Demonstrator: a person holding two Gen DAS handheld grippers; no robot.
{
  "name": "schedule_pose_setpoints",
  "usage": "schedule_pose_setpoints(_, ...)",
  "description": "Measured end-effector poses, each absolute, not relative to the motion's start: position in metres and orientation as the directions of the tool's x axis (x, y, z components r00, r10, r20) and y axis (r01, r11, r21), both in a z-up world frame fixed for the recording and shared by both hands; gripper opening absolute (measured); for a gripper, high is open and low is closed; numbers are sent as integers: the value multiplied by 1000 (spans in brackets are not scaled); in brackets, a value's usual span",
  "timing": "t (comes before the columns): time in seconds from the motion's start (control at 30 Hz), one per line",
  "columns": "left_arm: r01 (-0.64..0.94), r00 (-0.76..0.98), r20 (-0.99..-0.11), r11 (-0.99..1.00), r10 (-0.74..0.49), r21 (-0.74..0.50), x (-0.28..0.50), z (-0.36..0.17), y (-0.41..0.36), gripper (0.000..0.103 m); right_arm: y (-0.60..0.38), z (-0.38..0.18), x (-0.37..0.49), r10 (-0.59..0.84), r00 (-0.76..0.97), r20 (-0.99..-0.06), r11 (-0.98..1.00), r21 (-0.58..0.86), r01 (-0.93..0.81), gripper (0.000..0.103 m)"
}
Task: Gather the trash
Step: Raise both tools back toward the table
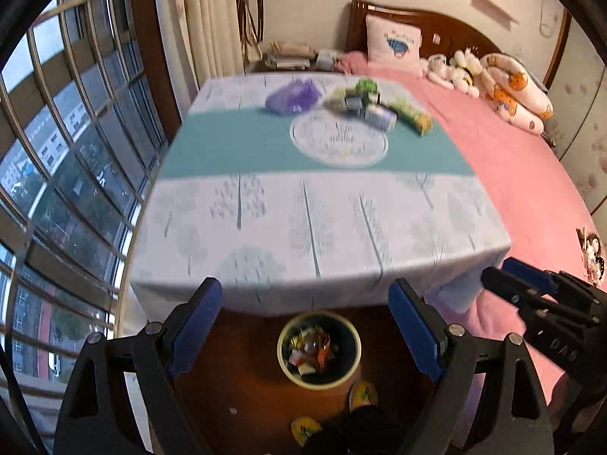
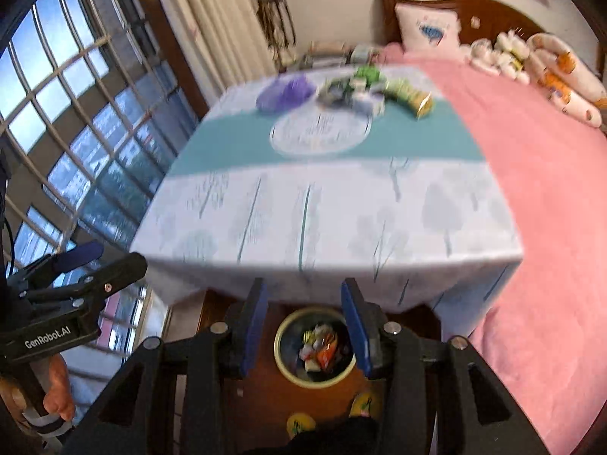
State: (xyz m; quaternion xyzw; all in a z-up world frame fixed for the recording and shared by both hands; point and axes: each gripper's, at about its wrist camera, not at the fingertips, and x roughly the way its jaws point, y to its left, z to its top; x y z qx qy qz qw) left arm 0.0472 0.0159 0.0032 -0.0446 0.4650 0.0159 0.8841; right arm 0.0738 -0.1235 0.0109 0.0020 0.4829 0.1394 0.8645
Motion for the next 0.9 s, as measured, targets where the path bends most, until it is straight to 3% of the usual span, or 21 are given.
schedule_pose_setpoints(0.43, -33, 589, -806, 996, -46, -81, 108, 39, 12, 88, -145, 73, 128, 222, 638, -737, 970, 103, -218, 40)
schedule_pose_setpoints(0.73, -91, 541, -840, 990, -39, -105, 218, 24, -11, 88, -177, 52, 253, 226, 618, -753, 969, 109, -221, 40)
schedule_pose_setpoints(0.9, -155, 472, -880, 978, -53, -142, 303, 7, -27, 88, -194, 26, 352, 216, 539, -814, 961, 79, -266, 40)
